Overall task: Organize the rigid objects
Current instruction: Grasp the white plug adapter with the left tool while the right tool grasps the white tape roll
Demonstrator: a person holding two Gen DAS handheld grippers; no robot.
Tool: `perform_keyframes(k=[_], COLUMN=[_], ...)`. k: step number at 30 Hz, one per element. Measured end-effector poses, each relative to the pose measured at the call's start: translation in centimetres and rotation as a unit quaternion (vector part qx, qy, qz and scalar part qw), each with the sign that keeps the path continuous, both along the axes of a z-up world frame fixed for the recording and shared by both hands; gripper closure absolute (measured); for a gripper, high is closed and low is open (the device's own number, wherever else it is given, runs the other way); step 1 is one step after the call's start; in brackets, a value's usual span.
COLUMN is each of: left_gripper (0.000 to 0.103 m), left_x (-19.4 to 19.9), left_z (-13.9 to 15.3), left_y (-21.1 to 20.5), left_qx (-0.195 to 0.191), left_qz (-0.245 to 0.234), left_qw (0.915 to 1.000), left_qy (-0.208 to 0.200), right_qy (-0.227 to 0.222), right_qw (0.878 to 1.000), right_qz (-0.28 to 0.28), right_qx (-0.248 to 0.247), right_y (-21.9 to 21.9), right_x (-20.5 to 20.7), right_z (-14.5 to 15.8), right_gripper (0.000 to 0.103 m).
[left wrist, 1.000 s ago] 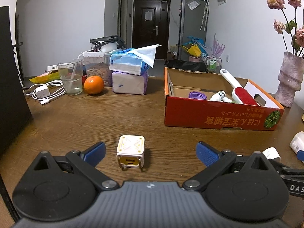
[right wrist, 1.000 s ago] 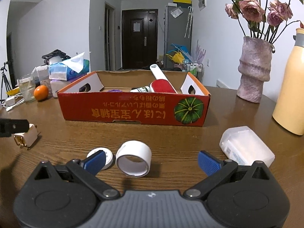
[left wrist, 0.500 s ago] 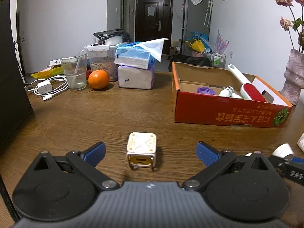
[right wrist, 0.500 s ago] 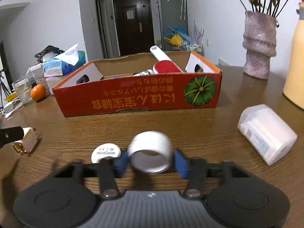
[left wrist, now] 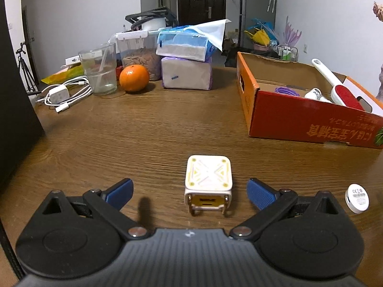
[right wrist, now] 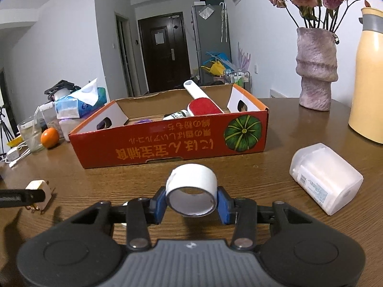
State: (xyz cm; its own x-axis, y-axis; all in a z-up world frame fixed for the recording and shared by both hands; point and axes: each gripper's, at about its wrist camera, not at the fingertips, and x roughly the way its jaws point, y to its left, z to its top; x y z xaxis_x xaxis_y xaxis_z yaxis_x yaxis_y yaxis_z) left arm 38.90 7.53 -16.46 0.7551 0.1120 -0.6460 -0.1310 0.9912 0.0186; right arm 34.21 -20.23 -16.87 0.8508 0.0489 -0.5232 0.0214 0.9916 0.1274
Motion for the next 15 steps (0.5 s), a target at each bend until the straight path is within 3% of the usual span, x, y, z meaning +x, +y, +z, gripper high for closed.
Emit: perform_keyframes(k=[3,9,11,13,15], left_gripper=[0.004,0.035,0.053,0.063,0.063], left_x=[0.45,0.67,0.71,0.59,0.5], left_z=[-0.29,-0.47,-0.52,-0.46,-0.43], left_y=[0.08,-0.04,-0.16,-0.17,-0.08], left_qx=[0.0,-0.011,-0.014,-0.018,-0.026], left_qz=[-0.005,-0.024,-0.032,-0.037,-0.037], left_qw=[1.0,0.9996,0.9994,0.9991,0.999], left_qy=[0.003,0.008,0.009,0.006,0.005], right_qy=[-0.002,-0.004,-0.005,-0.006,-0.007], right_qw=[1.0,1.0,1.0,1.0,1.0], right_qz=[0.0,0.0,-0.001,0.0,0.001], right_qx=[0.0,-0.001,-0.002,-0.003,-0.003], right_y=[-0.01,0.06,0.04,0.07,0.11], right_x=[-0.02,-0.1,-0.11,-0.1,-0.18], right_z=[0.0,-0.03,-0.04,-0.03,-0.02], right_gripper=[0.061,0.061,0.061,0.061,0.061])
